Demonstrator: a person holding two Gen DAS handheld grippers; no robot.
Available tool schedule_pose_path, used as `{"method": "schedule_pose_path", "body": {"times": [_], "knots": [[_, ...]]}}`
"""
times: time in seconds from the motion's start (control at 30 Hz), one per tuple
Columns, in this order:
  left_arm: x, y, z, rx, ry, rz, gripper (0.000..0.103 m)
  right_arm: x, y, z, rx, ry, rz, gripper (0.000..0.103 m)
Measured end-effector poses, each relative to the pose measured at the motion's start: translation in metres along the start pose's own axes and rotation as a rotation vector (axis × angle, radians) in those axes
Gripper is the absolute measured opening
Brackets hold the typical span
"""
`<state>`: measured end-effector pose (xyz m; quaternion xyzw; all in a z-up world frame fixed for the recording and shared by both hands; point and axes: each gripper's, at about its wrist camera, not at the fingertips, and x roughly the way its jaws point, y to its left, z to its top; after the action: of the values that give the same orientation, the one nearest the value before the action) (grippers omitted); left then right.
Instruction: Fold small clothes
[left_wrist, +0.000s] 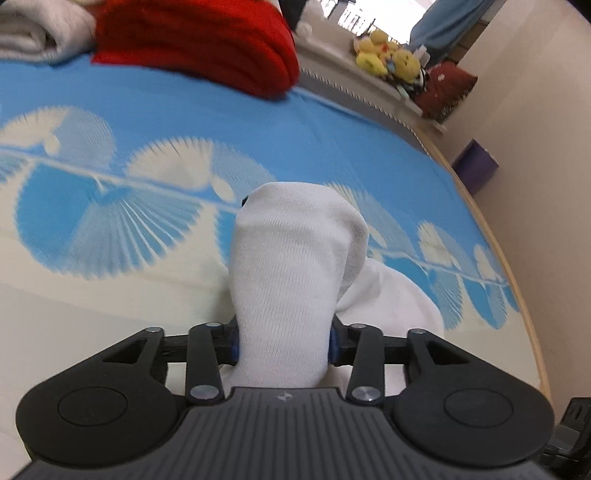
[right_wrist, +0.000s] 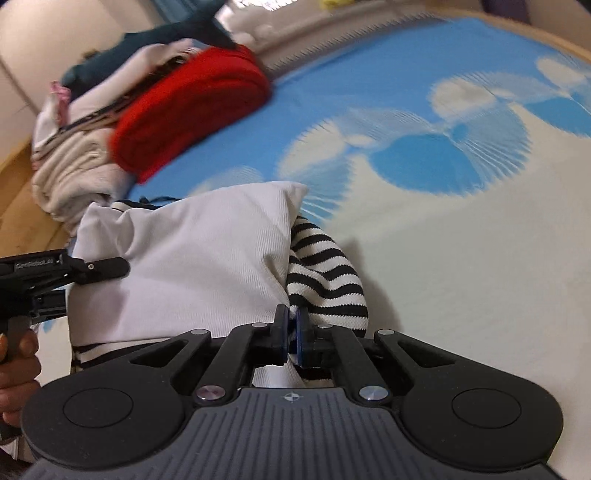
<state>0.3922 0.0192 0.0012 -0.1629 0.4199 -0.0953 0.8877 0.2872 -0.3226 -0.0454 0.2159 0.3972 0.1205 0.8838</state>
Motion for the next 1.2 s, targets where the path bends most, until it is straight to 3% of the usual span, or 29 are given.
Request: {"method": "schedule_pose_path", "body": {"times": [0.03,0.1,0.17,0.2,0.3,0.43,0.5,0.57,0.67,0.7,0.73,0.77,0.8,0.87,0.97,1.03,1.13,1.2], "knots": [[-0.003,0.006,0.005,0.009,-0.014,0.011,0.054,0.004,0.009,0.001,-0.01,-0.016,0.001,0.003],[-0.012,0.022,0.015,-0.009,-0.071,0.065,0.072,0.013,0.02,0.004,-0.03,-0.035,-0.01,0.003],[-0.026,0.038,0.019,-0.051,-0.135,0.081,0.075,0.025,0.026,0.005,-0.041,-0.036,-0.048,0.003],[-0.031,0.045,0.02,-0.073,-0.132,0.063,0.075,0.031,0.026,0.007,-0.029,-0.038,-0.079,0.002],[-0.029,0.053,0.017,-0.063,-0.02,0.001,0.074,0.046,0.019,0.013,0.015,-0.045,-0.162,0.002],[-0.018,0.057,-0.002,0.038,0.116,0.075,0.075,0.044,0.013,0.01,0.07,-0.034,-0.137,0.01],[-0.015,0.07,-0.01,0.025,0.166,0.081,0.077,0.042,0.016,0.006,0.069,-0.008,-0.099,0.048],[-0.012,0.084,-0.017,-0.014,0.217,0.068,0.078,0.045,0.02,-0.001,0.06,0.058,-0.079,0.063],[0.0,0.102,-0.03,-0.079,0.296,0.061,0.078,0.06,0.017,-0.013,0.058,0.184,-0.06,0.061],[0.003,0.106,-0.037,-0.099,0.319,0.06,0.078,0.065,0.017,-0.017,0.044,0.219,-0.066,0.054],[0.007,0.11,-0.042,-0.122,0.342,0.056,0.079,0.068,0.017,-0.021,0.026,0.246,-0.069,0.044],[0.012,0.115,-0.047,-0.153,0.358,0.046,0.079,0.069,0.018,-0.023,0.009,0.255,-0.066,0.014],[0.015,0.118,-0.051,-0.196,0.369,0.024,0.079,0.066,0.02,-0.022,-0.001,0.236,-0.058,0.005],[0.018,0.118,-0.054,-0.253,0.374,-0.006,0.08,0.049,0.022,-0.014,0.002,0.123,-0.051,0.005],[0.008,0.106,-0.049,-0.221,0.325,-0.019,0.074,0.025,0.015,-0.003,0.056,-0.022,-0.053,0.004],[0.005,0.097,-0.051,-0.146,0.305,0.001,0.067,0.032,0.006,-0.005,0.062,0.024,-0.111,0.004],[0.016,0.097,-0.064,-0.095,0.371,0.101,0.069,0.06,0.001,-0.02,0.02,0.222,-0.172,0.004],[0.012,0.097,-0.061,-0.122,0.366,0.095,0.069,0.059,0.005,-0.022,0.012,0.205,-0.181,0.006]]}}
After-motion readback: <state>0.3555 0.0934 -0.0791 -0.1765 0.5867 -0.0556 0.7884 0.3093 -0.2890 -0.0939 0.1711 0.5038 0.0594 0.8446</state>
